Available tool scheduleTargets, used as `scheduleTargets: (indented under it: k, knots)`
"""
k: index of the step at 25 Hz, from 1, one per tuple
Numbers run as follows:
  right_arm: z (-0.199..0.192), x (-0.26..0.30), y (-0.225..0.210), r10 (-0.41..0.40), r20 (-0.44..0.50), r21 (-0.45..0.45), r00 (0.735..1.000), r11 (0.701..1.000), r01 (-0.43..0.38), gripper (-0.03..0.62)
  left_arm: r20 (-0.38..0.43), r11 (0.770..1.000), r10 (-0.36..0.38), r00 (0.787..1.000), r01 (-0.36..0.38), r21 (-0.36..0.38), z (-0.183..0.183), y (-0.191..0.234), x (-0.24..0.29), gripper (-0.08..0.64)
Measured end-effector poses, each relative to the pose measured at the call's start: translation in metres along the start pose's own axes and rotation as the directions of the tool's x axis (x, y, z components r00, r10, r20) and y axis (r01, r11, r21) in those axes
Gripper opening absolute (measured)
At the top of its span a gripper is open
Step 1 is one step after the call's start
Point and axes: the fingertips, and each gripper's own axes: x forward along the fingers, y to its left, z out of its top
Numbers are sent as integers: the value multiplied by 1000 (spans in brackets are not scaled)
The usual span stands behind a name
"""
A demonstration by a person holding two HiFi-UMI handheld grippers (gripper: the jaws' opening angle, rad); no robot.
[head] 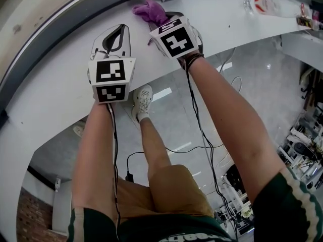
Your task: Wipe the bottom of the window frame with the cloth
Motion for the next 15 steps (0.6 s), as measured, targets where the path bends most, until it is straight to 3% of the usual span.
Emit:
scheduleTargets:
  k: [5,15]
  knots:
    - [-4,-5,-8,-24,17,16,1000,1000,23,118,11,1000,-22,1000,22,6,4,-21,3,9]
    - [-39,-17,11,-11,20,38,1000,999,10,117,-38,999,-40,999,40,6,-32,-44,-11,9]
